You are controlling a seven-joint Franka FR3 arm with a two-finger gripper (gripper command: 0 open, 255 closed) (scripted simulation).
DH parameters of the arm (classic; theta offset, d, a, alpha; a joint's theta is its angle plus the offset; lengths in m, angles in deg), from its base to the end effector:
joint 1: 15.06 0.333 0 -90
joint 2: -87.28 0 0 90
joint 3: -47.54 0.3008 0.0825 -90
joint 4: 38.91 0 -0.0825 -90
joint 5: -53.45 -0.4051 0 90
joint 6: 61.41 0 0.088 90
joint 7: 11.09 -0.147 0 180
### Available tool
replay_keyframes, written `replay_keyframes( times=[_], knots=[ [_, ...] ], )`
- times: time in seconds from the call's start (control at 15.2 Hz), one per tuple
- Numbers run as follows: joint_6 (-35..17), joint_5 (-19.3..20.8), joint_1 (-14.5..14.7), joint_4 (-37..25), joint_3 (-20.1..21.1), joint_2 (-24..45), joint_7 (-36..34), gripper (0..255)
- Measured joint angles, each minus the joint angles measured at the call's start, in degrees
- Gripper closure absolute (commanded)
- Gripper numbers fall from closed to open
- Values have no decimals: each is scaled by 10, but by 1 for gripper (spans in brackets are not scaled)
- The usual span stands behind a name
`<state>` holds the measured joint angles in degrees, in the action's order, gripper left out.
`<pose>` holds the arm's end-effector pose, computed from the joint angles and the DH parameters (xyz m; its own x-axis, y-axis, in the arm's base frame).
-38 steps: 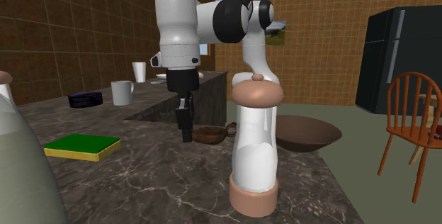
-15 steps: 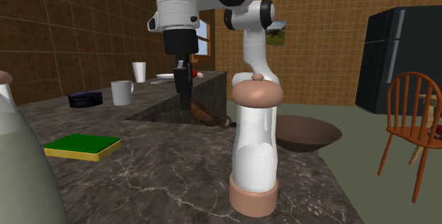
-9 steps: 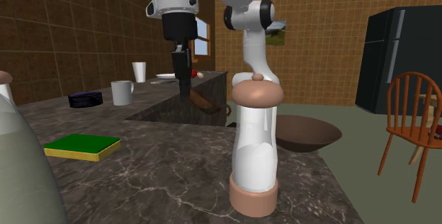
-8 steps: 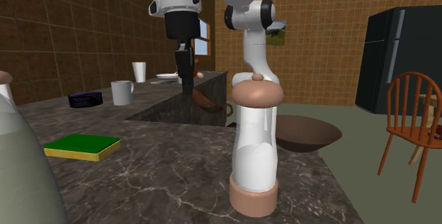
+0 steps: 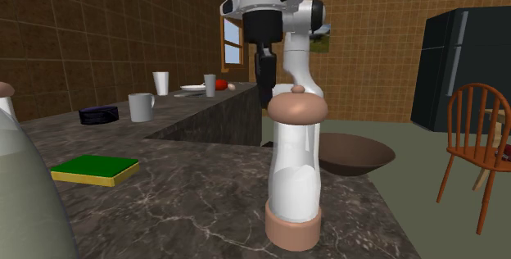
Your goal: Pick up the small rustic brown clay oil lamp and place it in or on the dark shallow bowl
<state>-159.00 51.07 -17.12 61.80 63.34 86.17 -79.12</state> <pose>0.5549 0.1423 0.4988 0.5775 -0.8151 -0.0465 -0.8153 -0.5788 0.0199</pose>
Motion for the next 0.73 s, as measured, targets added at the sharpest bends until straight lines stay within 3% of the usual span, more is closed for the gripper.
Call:
replay_keyframes(
  times=[0.73],
  knots=[
    [-19,-19,61,48,68,-36,-124,255]
  ],
)
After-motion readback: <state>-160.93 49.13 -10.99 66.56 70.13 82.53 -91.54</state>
